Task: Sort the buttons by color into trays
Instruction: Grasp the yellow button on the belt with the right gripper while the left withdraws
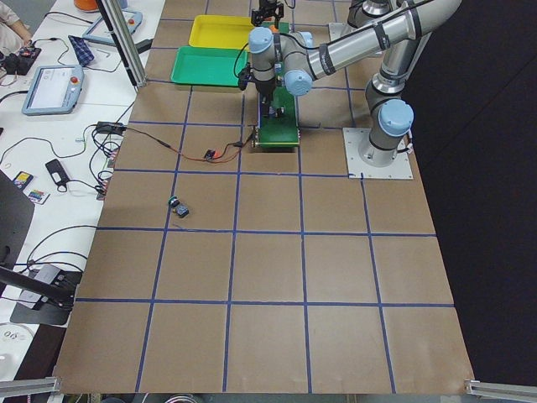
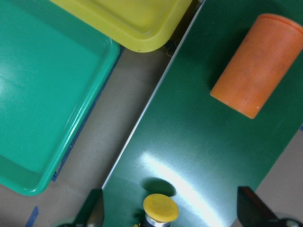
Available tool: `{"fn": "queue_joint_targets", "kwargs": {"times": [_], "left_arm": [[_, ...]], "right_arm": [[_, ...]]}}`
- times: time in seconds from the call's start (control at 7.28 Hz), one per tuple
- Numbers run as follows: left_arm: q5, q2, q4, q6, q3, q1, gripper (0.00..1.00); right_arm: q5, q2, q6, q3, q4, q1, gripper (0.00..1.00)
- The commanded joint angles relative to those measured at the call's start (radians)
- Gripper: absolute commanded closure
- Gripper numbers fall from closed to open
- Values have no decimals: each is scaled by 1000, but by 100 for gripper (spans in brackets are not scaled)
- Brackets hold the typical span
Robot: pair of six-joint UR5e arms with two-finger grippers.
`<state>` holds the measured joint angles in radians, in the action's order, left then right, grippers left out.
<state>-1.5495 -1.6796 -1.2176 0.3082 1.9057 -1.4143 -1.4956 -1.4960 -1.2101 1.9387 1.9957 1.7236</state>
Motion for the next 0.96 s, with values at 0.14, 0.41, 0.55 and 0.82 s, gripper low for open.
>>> {"fn": "queue_joint_targets", "kwargs": {"times": [0.14,0.41,0.55,0.82], "left_arm": [[-14,-240,-36,272,-332,187,0],[-5,-452,-28,519,-533,317,0],[-1,-536,10,645,-615,345,0],[-11,-678,73,883,-753,351,0]], "right_arm": [[-2,69,-31,0,30,1,0],[2,121,-78,0,102,10,0],[-2,137,-112,0,115,45,0],[1,134,-112,0,100,59,0]]}}
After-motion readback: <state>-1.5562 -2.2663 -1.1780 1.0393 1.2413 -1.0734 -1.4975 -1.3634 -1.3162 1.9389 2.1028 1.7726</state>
